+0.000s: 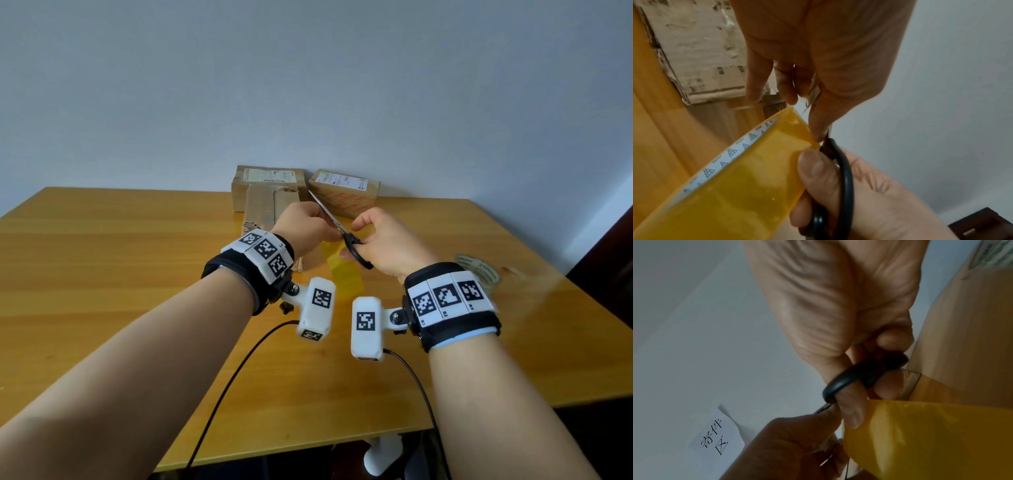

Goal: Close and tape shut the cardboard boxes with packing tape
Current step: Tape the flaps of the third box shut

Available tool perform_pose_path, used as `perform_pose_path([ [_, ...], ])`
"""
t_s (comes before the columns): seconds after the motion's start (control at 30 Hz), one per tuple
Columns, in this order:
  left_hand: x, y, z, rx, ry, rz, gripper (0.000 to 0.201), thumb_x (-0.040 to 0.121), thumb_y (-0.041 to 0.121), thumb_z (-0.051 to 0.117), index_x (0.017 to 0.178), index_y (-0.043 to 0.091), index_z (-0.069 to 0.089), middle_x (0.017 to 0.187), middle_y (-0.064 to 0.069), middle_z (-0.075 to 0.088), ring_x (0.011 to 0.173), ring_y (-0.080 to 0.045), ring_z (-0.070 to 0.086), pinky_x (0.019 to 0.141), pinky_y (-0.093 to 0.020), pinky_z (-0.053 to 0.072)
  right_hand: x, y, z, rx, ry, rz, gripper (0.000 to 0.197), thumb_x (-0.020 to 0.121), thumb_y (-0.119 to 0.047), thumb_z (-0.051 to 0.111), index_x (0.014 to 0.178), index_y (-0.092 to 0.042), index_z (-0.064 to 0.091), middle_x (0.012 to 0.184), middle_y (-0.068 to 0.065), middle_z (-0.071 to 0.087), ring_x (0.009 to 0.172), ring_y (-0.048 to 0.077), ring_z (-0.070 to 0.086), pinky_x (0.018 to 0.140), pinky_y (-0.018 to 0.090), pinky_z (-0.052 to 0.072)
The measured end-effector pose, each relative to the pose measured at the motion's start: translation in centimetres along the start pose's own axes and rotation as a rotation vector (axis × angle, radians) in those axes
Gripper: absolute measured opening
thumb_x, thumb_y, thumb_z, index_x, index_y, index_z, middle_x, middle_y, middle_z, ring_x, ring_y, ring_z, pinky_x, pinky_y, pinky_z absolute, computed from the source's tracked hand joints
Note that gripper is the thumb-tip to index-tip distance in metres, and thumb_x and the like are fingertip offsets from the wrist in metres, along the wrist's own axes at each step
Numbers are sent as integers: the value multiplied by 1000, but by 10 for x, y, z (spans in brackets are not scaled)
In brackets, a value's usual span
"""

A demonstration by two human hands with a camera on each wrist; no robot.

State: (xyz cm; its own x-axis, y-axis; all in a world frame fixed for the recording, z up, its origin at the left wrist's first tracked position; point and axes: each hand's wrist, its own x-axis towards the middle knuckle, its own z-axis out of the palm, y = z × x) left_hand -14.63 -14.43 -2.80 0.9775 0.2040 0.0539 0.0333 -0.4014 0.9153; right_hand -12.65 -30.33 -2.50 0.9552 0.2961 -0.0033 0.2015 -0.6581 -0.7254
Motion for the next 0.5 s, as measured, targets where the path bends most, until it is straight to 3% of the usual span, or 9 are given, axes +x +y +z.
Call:
perform_pose_path([
  [0.1,2,1,2,128,59,95,18,82,14,73,67,17,63,68,4,60,65,-12,54,60,-27,46,3,1,0,14,15,5,44,76,-30,90,104,-34,55,102,0,75,87,23,73,83,48,61],
  [0.23,3,1,2,323,69,191,18,89,19,67,73,20,59,67,10,52,63,-7,48,54,-24,36,3,2,-2,35,8,-6,41,77,-27,90,100,-32,57,98,0,75,73,17,72,76,41,61],
  [0.37,5,-4,2,429,0,187,14,96,12,54,83,16,58,76,8,55,73,-15,53,56,-23,40,3,3,-3,57,-17,-10,40,77,-23,90,99,-29,58,94,2,76,61,14,70,71,40,61],
  [0.43,6,-8,0,386,-19,138,12,97,12,48,92,11,59,82,2,59,80,-22,59,63,-30,50,2,4,-3,82,-28,-6,40,77,-19,90,101,-26,58,93,3,77,61,15,70,77,45,62],
  [0.5,5,-12,-3,236,-20,44,16,99,15,46,98,7,60,88,-6,62,83,-27,64,79,-44,59,2,6,-4,98,-35,-6,38,79,-17,88,102,-25,59,94,4,77,64,17,71,82,46,63],
])
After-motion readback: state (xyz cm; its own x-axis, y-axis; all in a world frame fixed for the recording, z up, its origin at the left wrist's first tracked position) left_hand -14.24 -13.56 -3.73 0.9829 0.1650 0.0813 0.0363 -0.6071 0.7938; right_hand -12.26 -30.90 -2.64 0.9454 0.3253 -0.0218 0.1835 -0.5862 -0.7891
